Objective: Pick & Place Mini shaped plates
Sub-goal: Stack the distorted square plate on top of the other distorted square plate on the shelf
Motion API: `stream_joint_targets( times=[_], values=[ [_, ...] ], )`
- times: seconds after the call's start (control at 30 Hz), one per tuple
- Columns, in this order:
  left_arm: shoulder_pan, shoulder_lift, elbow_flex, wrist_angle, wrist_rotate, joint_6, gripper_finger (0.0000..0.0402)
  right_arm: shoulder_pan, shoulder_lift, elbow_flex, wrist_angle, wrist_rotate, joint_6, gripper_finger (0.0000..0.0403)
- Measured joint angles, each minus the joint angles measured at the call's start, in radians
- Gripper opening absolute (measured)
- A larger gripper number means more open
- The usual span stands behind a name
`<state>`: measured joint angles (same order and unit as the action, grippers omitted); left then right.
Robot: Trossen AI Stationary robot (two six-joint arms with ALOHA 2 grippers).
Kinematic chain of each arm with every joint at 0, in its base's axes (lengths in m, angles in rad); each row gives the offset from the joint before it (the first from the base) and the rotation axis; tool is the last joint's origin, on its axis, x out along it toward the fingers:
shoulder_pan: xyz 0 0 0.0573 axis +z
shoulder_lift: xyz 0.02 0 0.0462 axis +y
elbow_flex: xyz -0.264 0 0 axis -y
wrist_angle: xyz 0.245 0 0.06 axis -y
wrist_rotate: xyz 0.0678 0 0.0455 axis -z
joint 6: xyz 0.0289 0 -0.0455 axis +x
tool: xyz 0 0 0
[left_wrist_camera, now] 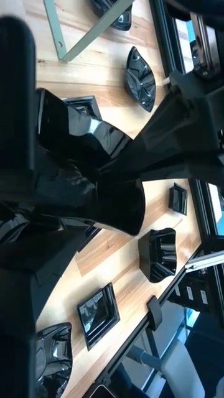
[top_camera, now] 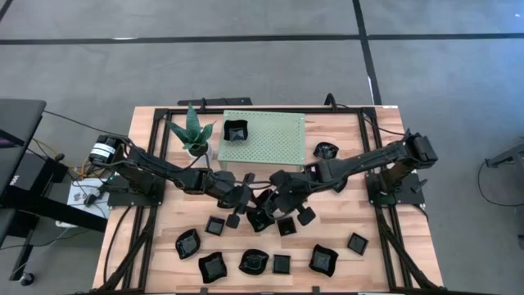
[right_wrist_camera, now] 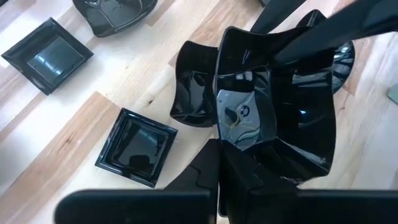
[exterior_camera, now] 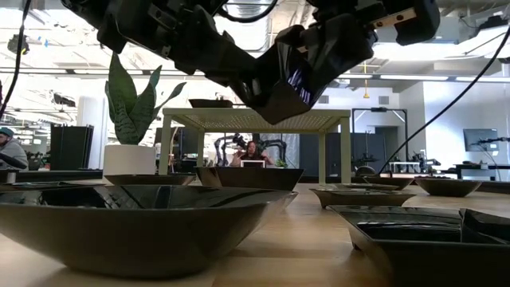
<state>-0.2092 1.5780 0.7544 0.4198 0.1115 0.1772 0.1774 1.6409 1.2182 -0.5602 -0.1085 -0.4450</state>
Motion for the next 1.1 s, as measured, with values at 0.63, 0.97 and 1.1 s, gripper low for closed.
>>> stream_joint_targets(
  times=[0.63,0.97,1.1],
  values=[
    [-0.008,-0.001,0.000,-0.007,-0.014,-0.003,0.0008,-0.006,0.000,0.132,-0.128,0.014,0.069,0.0085],
    [-0.034,-0.001,0.061,-0.001,-0.150,-0.002,0.0009,0.018,-0.048,0.373,-0.667,0.260,0.178,0.0079],
    [-0.024,-0.015,0.128,-0.068,-0.210,0.044,0.0008,0.021,-0.183,0.316,-0.663,0.280,0.249,0.0064]
  ],
)
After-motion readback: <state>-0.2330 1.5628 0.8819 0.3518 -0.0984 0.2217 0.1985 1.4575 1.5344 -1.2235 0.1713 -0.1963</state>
